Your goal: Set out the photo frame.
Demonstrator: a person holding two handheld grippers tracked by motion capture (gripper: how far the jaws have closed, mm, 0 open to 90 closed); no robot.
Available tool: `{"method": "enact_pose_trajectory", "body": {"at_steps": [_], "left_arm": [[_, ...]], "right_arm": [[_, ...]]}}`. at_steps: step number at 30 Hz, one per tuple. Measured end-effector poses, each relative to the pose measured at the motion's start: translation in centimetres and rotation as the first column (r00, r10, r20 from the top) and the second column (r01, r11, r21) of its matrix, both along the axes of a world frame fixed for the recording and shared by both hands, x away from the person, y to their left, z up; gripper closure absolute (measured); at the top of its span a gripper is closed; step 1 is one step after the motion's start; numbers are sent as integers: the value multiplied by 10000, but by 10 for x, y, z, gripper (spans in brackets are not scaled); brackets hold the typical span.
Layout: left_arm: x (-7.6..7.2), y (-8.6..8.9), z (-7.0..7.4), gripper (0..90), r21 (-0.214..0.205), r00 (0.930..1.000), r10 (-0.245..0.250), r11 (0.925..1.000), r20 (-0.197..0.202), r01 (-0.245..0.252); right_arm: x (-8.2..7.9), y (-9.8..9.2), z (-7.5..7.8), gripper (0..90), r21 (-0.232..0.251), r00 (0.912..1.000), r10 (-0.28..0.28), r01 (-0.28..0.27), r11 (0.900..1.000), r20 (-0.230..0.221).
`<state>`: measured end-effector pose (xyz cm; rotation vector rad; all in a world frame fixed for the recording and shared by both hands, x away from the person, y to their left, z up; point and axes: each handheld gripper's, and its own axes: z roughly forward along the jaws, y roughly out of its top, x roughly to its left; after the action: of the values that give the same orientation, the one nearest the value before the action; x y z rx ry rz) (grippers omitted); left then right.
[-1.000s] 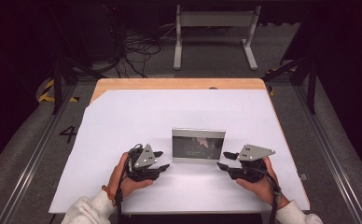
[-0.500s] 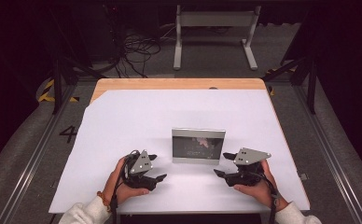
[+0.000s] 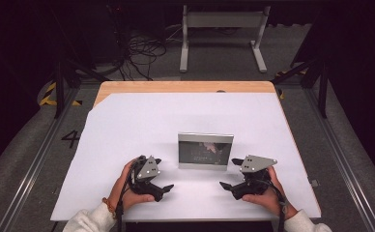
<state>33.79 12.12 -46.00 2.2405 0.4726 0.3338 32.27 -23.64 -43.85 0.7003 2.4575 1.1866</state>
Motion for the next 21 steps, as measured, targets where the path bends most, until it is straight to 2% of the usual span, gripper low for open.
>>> {"method": "enact_pose_trajectory", "body": {"at_steps": [7,17,21], "left_arm": [[2,4,3,66,-230,9997,212,9995,99,-209],[3,2,2,69,20,9996,226,9997,167,-227],[4,2,2,72,-37,9995,277,9996,145,-277]], "right_arm": [[-3,2,-5,85,-322,9999,-105,109,9994,115],[-5,-1,-5,97,-356,9990,-369,378,9987,254],[-5,-2,-4,97,-317,9991,-359,367,9988,240]]}}
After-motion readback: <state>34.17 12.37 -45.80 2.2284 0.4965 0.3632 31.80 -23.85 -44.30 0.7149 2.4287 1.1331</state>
